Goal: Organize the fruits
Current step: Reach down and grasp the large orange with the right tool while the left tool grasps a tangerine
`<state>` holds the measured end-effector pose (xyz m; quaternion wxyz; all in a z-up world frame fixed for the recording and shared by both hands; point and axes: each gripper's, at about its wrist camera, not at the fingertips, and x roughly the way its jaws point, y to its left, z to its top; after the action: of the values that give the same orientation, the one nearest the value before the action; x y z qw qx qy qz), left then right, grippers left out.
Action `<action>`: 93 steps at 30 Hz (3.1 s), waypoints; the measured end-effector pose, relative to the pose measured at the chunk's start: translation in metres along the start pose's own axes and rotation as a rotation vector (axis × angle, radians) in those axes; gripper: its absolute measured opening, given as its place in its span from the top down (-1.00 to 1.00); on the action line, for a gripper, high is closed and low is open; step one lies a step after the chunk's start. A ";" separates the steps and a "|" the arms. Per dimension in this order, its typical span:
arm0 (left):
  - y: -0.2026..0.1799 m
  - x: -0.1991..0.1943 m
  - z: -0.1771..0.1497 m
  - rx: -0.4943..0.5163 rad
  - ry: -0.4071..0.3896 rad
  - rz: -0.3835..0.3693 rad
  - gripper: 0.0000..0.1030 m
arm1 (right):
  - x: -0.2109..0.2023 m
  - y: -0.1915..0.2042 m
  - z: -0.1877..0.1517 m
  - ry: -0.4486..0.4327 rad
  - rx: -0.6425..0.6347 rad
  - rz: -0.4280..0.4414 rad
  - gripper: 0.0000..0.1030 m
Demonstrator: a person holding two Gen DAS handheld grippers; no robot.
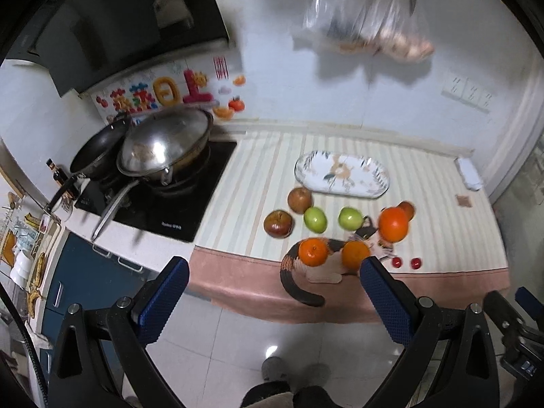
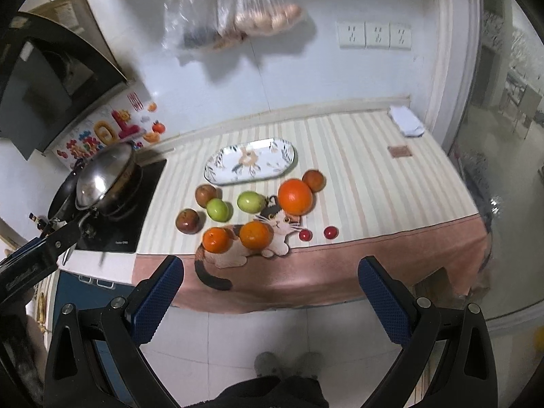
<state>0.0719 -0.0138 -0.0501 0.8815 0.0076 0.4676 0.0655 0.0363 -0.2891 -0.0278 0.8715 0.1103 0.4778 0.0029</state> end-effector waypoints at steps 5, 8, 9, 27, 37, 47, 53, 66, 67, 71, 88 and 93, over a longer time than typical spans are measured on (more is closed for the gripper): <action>-0.011 0.071 0.011 0.007 0.150 -0.012 -1.00 | 0.058 -0.010 0.014 0.063 -0.013 -0.008 -1.00; -0.016 0.116 0.012 0.009 0.243 -0.026 -1.00 | 0.091 -0.015 0.025 0.104 -0.006 -0.013 -1.00; -0.018 0.135 0.014 0.007 0.287 -0.048 -1.00 | 0.104 -0.016 0.030 0.117 -0.003 -0.019 -1.00; -0.050 0.347 0.002 0.015 0.693 -0.254 -0.70 | 0.294 -0.040 0.092 0.334 0.123 -0.141 -1.00; -0.060 0.373 -0.007 -0.013 0.723 -0.254 -0.49 | 0.388 -0.058 0.113 0.465 0.103 -0.142 -1.00; -0.088 0.373 -0.024 0.007 0.724 -0.206 -0.49 | 0.438 -0.041 0.115 0.588 -0.108 -0.076 -0.55; -0.107 0.365 -0.022 0.031 0.708 -0.187 -0.48 | 0.424 -0.040 0.105 0.682 -0.123 -0.071 -0.54; -0.137 0.369 -0.006 0.032 0.682 -0.164 -0.21 | 0.433 -0.060 0.117 0.723 -0.101 -0.048 -0.61; -0.136 0.368 -0.007 0.028 0.682 -0.163 -0.21 | 0.439 -0.056 0.116 0.739 -0.099 -0.046 -0.62; -0.135 0.358 -0.019 0.024 0.675 -0.155 -0.20 | 0.444 -0.058 0.115 0.761 -0.123 -0.034 -0.66; -0.121 0.343 -0.019 0.008 0.647 -0.132 -0.20 | 0.457 -0.053 0.123 0.661 -0.126 -0.010 -0.61; -0.113 0.325 -0.019 0.020 0.620 -0.138 -0.20 | 0.438 -0.057 0.116 0.613 -0.129 -0.018 -0.60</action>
<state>0.2485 -0.0873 -0.3372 0.6993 -0.0359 0.7139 0.0000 0.3655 -0.3180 -0.3435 0.6919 0.0442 0.7183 0.0585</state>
